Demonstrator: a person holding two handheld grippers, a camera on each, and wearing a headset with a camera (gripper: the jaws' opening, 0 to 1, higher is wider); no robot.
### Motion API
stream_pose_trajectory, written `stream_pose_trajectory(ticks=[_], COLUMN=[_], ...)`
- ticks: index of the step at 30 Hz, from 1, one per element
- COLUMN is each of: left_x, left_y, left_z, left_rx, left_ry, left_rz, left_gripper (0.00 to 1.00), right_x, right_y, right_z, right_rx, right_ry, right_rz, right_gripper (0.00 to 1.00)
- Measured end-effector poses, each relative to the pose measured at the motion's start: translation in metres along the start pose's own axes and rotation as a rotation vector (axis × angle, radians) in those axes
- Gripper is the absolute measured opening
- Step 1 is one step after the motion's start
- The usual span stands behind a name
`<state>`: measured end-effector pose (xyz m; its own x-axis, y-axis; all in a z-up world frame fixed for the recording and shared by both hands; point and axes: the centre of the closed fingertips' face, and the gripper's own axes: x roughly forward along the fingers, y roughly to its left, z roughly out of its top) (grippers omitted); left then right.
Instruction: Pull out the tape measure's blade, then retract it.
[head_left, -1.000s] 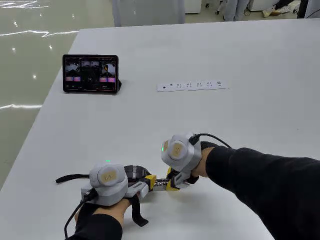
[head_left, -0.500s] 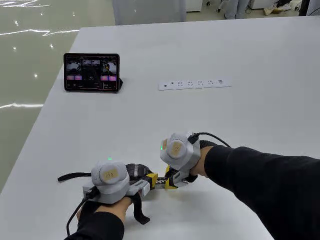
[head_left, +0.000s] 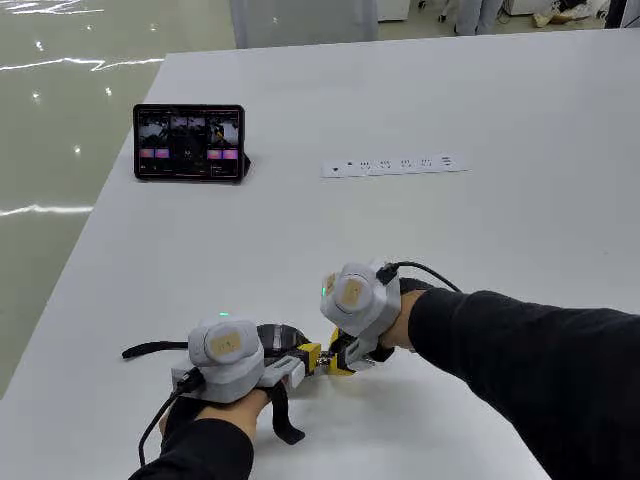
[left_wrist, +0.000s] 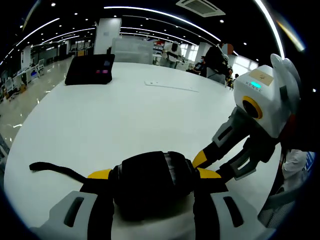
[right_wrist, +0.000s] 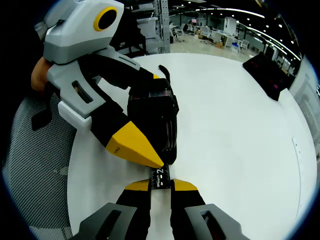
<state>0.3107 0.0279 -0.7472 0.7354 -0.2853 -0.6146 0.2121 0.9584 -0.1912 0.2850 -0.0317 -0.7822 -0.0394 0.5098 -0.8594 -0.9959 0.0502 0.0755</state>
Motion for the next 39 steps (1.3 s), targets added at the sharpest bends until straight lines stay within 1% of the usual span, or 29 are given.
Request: stream_pose_trajectory(ticks=[4,21,26,36,39], left_x=[0.0002,-0.0002,-0.0005,0.0009,0.0013], left_y=[0.0001,-0.0003,-0.0006,-0.0014,-0.0011], left_z=[0.0,0.0002,-0.0001,-0.0002,0.0], left_rx=[0.0,-0.001,0.001,0.015,0.011], left_ry=[0.004,-0.001,0.0,-0.001,-0.001], left_rz=[0.0,-0.004,-0.005,-0.006,-0.019], left_gripper=[0.6,0.6,0.6,0.61,0.62], right_x=[0.0005,0.0042,0.0045,0.0047,0.0045], right_y=[0.0003,0.0013,0.0014,0.0019,0.0022], right_z=[0.0012,0.0073,0.0082,0.0088,0.0089], right_rx=[0.002,0.001,0.021,0.024,0.029], right_ry=[-0.002,-0.012,-0.019,-0.035,-0.04], right_rz=[-0.001,-0.01,-0.015,-0.023,-0.03], right_gripper=[0.11,0.11,0.11,0.12,0.12])
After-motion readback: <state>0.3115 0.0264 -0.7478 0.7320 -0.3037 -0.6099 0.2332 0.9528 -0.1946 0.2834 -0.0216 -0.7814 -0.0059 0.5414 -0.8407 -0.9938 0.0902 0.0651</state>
